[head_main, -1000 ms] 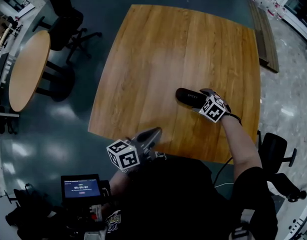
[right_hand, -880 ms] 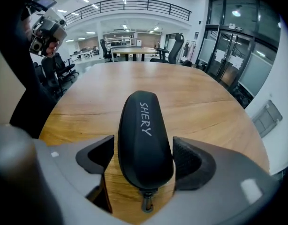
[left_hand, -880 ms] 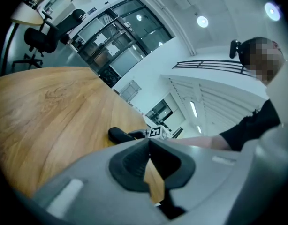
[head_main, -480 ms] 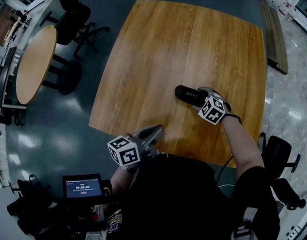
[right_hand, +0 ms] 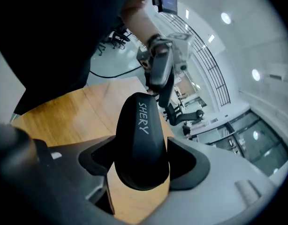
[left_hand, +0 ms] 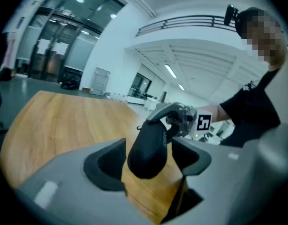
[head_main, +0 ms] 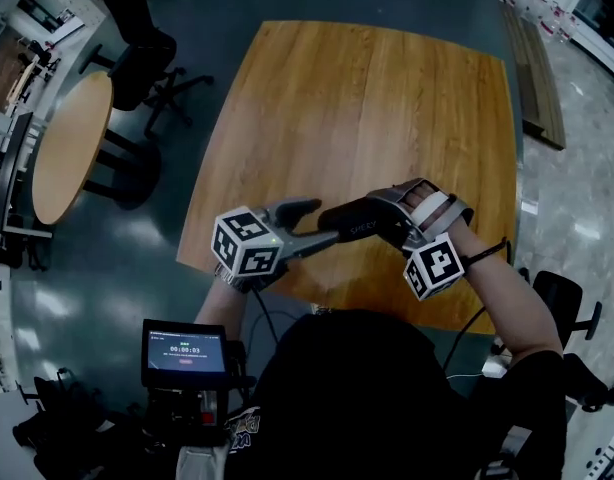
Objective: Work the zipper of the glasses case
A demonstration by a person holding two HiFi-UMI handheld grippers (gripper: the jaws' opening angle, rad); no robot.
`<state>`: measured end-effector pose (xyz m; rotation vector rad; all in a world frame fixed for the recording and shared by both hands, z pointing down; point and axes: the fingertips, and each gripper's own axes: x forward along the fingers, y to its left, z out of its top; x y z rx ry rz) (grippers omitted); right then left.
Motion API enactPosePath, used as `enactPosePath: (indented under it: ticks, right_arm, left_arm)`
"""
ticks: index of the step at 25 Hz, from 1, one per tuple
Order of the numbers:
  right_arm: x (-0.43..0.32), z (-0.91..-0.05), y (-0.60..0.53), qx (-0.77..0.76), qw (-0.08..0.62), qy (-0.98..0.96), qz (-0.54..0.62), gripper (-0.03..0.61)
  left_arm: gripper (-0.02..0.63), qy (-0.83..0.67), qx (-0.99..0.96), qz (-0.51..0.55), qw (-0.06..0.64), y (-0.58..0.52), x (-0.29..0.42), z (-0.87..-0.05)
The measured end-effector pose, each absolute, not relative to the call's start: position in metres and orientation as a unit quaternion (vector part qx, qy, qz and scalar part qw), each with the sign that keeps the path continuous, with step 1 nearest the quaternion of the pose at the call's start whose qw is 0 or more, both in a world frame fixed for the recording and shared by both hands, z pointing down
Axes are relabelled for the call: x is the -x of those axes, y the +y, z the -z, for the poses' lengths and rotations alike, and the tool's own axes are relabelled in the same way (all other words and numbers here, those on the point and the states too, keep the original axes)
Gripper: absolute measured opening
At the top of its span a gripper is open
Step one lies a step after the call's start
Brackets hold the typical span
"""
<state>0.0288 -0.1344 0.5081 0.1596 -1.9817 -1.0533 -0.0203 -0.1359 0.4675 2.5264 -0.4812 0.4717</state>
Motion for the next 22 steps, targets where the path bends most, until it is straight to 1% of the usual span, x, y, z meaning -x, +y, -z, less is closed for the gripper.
enactPosePath:
  ticks: [4,8,12,13,15,16,18,19,20,22]
  right_arm:
    - [-0.019,-0.482,-0.108,-0.039,0.431,-0.760,0.486,0.330]
    - [-0.014,-0.474,-0.086,-0.019,0.438,-0.734,0.519,0.331]
    - [-0.026,-0.466,-0.077,-0.028,0.424,-0.773,0.471,0.334]
    - [-0.031,-0.460,-0.076,-0.033,0.419,-0.787,0.452,0.356]
    - [-0.042,-0.440,-0.080,-0.060,0.399,-0.825,0.396,0.370]
    - [-0.050,-0.427,-0.086,-0.081,0.385,-0.846,0.359,0.361]
    - [-0.066,-0.402,-0.101,-0.121,0.358,-0.882,0.283,0.318]
    - [-0.071,-0.390,-0.108,-0.137,0.341,-0.896,0.249,0.282]
    - [-0.073,-0.380,-0.114,-0.152,0.320,-0.909,0.219,0.228]
    - [-0.068,-0.365,-0.123,-0.180,0.275,-0.928,0.174,0.161]
  left_arm:
    - [0.344,-0.048,-0.937,-0.268,0.220,-0.108,-0.028,-0.472]
    - [0.344,0.016,-0.934,-0.290,0.210,-0.084,-0.041,-0.472]
    - [0.311,0.007,-0.942,-0.256,0.215,-0.085,-0.048,-0.465]
    - [0.308,-0.007,-0.944,-0.248,0.216,-0.090,-0.046,-0.464]
    - [0.307,-0.034,-0.949,-0.237,0.205,-0.098,-0.037,-0.459]
    - [0.307,-0.045,-0.952,-0.233,0.191,-0.101,-0.031,-0.455]
    - [0.307,-0.073,-0.960,-0.235,0.131,-0.109,-0.022,-0.446]
    - [0.307,-0.091,-0.962,-0.244,0.084,-0.114,-0.018,-0.444]
    - [0.307,-0.109,-0.960,-0.258,0.030,-0.118,-0.017,-0.443]
    - [0.307,-0.140,-0.944,-0.287,-0.080,-0.124,-0.016,-0.440]
